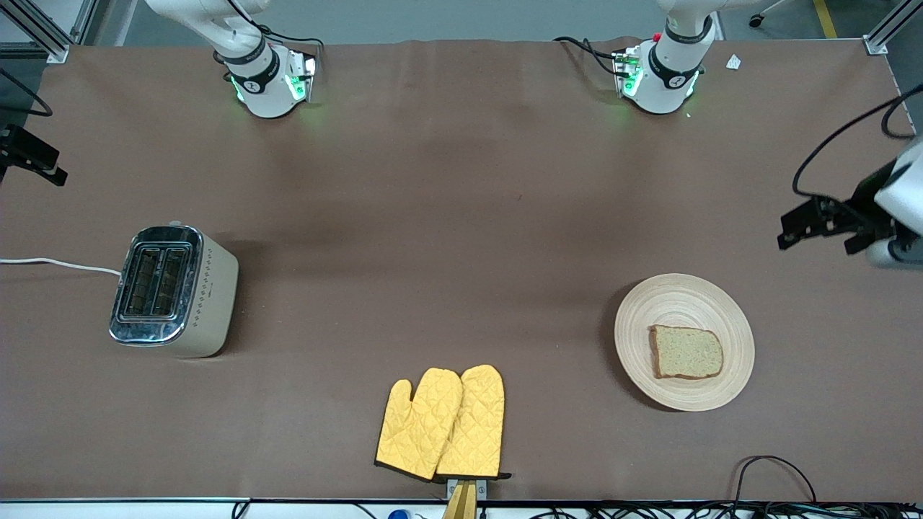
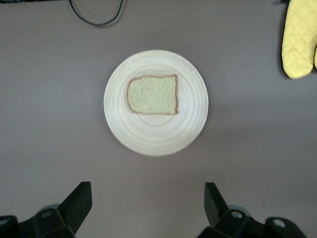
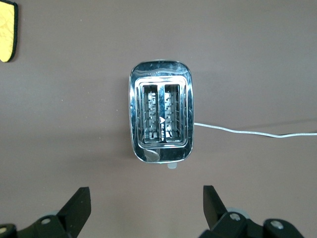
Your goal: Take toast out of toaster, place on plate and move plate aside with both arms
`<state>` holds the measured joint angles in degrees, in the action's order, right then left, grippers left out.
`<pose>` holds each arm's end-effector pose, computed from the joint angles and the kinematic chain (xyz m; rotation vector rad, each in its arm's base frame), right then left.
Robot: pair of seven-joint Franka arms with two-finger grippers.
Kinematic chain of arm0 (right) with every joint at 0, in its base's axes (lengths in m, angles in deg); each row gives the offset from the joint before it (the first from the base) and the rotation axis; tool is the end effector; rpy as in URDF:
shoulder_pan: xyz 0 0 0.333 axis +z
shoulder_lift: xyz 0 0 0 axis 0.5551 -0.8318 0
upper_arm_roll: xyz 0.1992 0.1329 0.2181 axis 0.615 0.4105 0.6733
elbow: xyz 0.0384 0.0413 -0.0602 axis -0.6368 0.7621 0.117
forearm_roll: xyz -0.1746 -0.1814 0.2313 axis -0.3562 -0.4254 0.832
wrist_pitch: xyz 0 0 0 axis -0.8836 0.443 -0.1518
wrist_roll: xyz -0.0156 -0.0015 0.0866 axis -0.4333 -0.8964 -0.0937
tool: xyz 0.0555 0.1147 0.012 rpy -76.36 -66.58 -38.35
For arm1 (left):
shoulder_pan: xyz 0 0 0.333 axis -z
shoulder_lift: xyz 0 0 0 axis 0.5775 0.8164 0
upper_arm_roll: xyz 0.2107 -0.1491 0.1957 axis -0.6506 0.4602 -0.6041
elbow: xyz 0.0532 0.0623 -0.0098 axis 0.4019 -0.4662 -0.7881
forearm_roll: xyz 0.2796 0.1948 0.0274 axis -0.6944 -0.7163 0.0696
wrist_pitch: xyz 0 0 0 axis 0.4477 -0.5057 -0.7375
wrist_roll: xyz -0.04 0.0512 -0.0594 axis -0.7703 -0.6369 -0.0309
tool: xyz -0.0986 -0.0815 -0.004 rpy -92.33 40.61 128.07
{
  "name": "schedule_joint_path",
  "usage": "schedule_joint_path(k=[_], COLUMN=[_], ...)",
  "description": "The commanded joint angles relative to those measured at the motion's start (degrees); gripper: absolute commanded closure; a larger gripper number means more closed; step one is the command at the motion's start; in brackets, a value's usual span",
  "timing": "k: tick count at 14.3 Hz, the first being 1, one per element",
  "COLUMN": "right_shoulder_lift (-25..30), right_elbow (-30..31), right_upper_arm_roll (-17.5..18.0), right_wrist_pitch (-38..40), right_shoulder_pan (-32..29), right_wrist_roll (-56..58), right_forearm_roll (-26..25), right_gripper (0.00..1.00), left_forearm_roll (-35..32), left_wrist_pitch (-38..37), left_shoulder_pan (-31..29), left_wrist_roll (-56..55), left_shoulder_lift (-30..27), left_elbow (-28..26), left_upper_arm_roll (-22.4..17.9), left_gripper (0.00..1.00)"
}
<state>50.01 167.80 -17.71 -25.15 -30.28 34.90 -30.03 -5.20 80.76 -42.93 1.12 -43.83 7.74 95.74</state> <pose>0.4845 -0.0503 0.6472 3.1083 -0.0539 0.0734 0.5490 -0.0495 0.6202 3.1071 -0.1540 0.0759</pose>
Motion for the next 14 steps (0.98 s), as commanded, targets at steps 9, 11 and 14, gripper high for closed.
schedule_joint_path(k=[9,11,14], right_shoulder_lift=[0.39,0.39,0.48], right_elbow=[0.51,0.51,0.95], right_upper_arm_roll=[0.08,0.08,0.08], right_wrist_pitch=[-2.35,-2.7,-2.35], right_shoulder_pan=[0.34,0.34,0.34], right_wrist_roll=[0.04,-0.05,-0.05], right_forearm_roll=[-0.23,-0.23,0.56], right_gripper=[0.0,0.0,0.0], left_forearm_roll=[-0.28,-0.98,-0.98], left_wrist_pitch=[-2.46,-2.55,-5.0], left_shoulder_pan=[7.04,6.69,5.55], left_wrist_roll=[-5.72,-5.02,-4.84], left_shoulder_lift=[-19.72,-18.94,-15.26], left_elbow=[-18.74,-17.44,-11.91], left_upper_arm_roll=[-2.86,-2.86,-3.12], left_gripper=[0.0,0.0,0.0])
